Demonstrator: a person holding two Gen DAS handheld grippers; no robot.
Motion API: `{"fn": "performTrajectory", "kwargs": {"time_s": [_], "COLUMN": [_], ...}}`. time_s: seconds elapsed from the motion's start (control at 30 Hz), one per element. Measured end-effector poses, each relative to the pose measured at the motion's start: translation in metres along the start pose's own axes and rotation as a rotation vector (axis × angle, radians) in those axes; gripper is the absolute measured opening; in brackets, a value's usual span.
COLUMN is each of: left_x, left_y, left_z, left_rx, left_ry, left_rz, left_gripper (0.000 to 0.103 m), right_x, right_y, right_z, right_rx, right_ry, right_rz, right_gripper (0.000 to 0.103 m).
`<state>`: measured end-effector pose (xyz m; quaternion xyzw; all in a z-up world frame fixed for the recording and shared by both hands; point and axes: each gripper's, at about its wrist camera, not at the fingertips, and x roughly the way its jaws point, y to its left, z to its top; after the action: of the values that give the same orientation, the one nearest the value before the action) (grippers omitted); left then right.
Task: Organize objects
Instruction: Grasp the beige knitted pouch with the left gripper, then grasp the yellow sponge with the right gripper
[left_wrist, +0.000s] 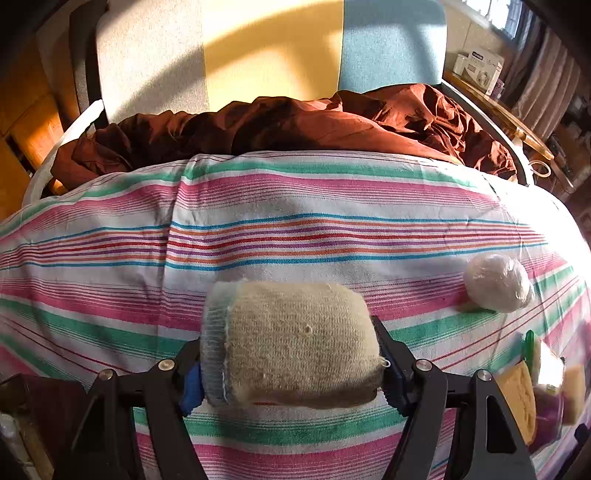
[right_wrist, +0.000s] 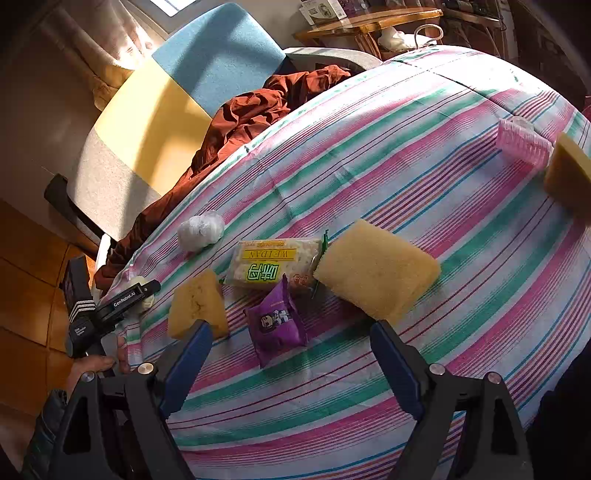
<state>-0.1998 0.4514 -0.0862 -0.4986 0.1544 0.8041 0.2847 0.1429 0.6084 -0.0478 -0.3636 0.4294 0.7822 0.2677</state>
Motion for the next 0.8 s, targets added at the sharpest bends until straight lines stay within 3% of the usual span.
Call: {"fn": "performTrajectory", "kwargs": {"time_s": [0.2, 0.5, 0.8], "left_x": [-0.018, -0.052, -0.091], "left_y": [-0.015, -0.035, -0.070], "left_z": [-0.031, -0.097, -0.187], "left_rx": [0.066, 0.066, 0.140], "left_ry": [-0.005, -0.019, -0.134], "left_rz": [0.014, 0.030, -0.029], "left_gripper": [0.073, 0.073, 0.073], "right_x": [-0.002, -0.004, 0.000], "right_y": [-0.008, -0.013, -0.008], "right_z": [0.002, 0.002, -0.001], "right_rx": [0.041, 0.075, 0.050], "right_ry": [-0.010, -0.015, 0.008], "right_rz": [-0.005, -0.004, -0.017], "right_gripper": [0.089, 0.089, 0.089]}}
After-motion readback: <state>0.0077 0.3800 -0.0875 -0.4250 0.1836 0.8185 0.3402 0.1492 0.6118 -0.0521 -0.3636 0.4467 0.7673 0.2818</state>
